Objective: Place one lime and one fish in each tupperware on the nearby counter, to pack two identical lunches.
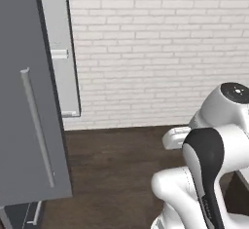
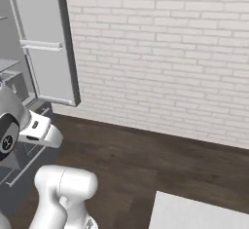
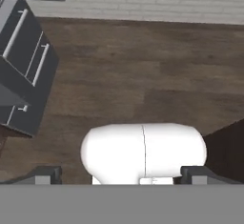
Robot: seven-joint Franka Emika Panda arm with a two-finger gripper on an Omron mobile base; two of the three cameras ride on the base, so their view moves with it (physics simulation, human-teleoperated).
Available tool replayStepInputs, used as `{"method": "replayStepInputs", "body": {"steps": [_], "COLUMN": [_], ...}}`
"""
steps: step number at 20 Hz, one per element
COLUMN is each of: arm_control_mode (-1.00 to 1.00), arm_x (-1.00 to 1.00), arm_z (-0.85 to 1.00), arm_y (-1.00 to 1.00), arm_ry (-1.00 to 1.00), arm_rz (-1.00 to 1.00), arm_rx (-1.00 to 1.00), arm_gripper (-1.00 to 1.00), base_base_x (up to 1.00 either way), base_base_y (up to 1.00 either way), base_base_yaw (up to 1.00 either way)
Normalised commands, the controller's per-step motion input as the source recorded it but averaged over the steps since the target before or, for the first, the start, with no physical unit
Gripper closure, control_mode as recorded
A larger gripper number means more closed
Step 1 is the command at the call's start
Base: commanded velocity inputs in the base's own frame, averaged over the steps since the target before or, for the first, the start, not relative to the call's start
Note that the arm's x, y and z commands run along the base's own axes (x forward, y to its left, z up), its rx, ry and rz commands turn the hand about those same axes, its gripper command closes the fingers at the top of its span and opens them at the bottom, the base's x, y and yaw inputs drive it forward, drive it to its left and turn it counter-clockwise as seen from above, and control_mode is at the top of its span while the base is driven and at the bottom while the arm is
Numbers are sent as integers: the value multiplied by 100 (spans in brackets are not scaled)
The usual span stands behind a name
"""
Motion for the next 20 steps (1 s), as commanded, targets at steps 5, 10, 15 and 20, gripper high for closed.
{"method": "replayStepInputs", "body": {"steps": [5, 10, 15, 20], "arm_control_mode": [100, 100, 100, 100], "arm_x": [0, 0, 0, 0], "arm_z": [0, 0, 0, 0], "arm_y": [0, 0, 0, 0], "arm_ry": [0, 0, 0, 0], "arm_rz": [0, 0, 0, 0], "arm_rx": [0, 0, 0, 0], "arm_gripper": [-100, -100, -100, -100], "base_base_x": [100, 100, 100, 76], "base_base_y": [2, 0, 0, 0], "base_base_yaw": [-3, -2, 0, 46]}}
